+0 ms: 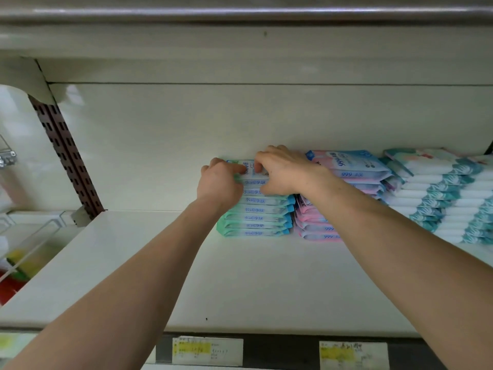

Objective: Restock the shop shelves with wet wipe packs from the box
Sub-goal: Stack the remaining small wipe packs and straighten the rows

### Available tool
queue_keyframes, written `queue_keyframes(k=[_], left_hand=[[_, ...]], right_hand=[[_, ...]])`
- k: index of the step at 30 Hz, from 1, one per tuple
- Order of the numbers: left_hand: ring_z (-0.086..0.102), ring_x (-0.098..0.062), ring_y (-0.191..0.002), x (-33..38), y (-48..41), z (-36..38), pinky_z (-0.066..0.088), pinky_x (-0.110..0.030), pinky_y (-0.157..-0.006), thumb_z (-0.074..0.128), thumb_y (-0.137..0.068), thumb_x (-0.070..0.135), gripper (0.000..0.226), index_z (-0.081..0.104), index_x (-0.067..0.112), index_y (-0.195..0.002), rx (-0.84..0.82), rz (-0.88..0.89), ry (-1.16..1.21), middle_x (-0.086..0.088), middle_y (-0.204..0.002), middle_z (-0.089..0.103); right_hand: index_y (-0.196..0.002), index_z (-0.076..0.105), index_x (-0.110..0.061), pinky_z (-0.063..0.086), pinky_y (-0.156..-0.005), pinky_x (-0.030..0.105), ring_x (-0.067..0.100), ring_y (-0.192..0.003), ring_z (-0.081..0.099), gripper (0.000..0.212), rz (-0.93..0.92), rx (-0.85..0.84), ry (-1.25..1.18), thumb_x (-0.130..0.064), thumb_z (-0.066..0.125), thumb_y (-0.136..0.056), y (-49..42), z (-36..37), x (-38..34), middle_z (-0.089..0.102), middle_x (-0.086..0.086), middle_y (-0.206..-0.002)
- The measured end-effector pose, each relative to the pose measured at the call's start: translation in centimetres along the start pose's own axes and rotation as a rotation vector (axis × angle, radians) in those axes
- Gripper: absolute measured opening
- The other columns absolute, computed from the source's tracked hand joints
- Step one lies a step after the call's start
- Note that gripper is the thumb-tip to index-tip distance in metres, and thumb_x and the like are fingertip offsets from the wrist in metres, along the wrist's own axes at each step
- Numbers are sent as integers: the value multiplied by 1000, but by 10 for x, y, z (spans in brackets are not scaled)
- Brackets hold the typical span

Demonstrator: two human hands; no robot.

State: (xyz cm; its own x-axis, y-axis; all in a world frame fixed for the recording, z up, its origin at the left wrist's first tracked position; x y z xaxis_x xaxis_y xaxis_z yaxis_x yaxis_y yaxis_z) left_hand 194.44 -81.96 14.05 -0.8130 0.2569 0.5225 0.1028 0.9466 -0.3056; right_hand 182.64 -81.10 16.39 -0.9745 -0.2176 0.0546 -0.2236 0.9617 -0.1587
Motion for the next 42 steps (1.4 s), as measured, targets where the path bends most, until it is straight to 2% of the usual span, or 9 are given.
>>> queue_keyframes(k=[4,8,17,23,33,35,38,40,42], left_hand=[[28,-28,-131,10,8,-3,32,-40,-103,52,-89,13,44,60,32,-128,68,61,-211,-4,-133,45],[42,-25,-118,24,14,-3,26,-41,-101,52,-89,18,36,63,34,-120,142,167,-430,0,-123,53],[46,-24,-114,31,9,-2,22,-45,-105,52,-88,15,35,63,30,-118,66,112,-491,0,-117,53],[44,-26,-117,44,19,3,24,-47,-105,53,-87,19,36,59,28,-122,22,94,-519,-4,-119,51],[42,-29,-127,89,60,15,25,-50,-109,54,-87,18,44,54,22,-131,-46,116,-469,-8,-132,47],[43,-28,-126,93,73,22,28,-46,-105,54,-89,19,45,52,22,-133,-84,110,-473,-7,-133,47],[47,-28,-122,99,93,29,29,-43,-103,56,-89,22,45,51,24,-133,-119,117,-458,-6,-131,48],[48,-28,-121,103,106,33,29,-43,-103,56,-88,21,44,52,24,-132,-133,116,-445,-5,-129,49],[49,-27,-119,106,118,37,30,-43,-103,54,-88,19,41,54,24,-129,-142,112,-441,-5,-127,50]], right_hand=[[-109,55,-24,35,-74,32,22,-112,46,25,-20,53,-20,-14,60,-88,1,-5,-6,49,0,-117],[-106,58,-22,34,-71,31,22,-108,50,21,-3,95,-15,-11,58,-89,4,-8,-6,52,1,-114],[-106,61,-11,40,-70,32,26,-100,54,18,13,152,1,-6,53,-90,13,-7,-8,54,8,-111],[-113,61,-11,43,-79,32,27,-108,52,23,-8,169,-9,-10,51,-92,37,-22,-5,54,9,-117],[-98,65,-14,37,-68,30,32,-98,59,18,66,95,-24,-9,52,-87,95,-21,23,62,14,-114],[-80,60,-17,36,-65,31,33,-90,59,13,63,93,-23,-9,51,-86,108,-16,28,63,14,-103],[-62,45,-13,34,-58,30,31,-74,52,26,69,50,-36,-12,51,-87,126,-3,33,49,4,-66],[-56,39,-16,31,-56,29,28,-71,46,34,72,25,-43,-15,52,-88,139,3,33,39,-2,-60],[-59,40,-16,32,-61,30,27,-73,46,31,60,22,-70,-15,52,-88,153,4,31,43,-2,-63]])
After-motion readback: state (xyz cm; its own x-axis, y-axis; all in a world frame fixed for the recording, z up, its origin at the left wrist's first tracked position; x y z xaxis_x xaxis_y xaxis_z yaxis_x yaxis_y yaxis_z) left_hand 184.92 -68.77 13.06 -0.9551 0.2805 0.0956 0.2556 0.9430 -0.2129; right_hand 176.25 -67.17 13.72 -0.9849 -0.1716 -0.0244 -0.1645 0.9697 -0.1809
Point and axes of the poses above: each hand's wrist, its own y-axis away from the middle knuckle, its own z-axis out of the palm, x = y × z, the point moved 8 cm from there along -y, towards the middle knuckle
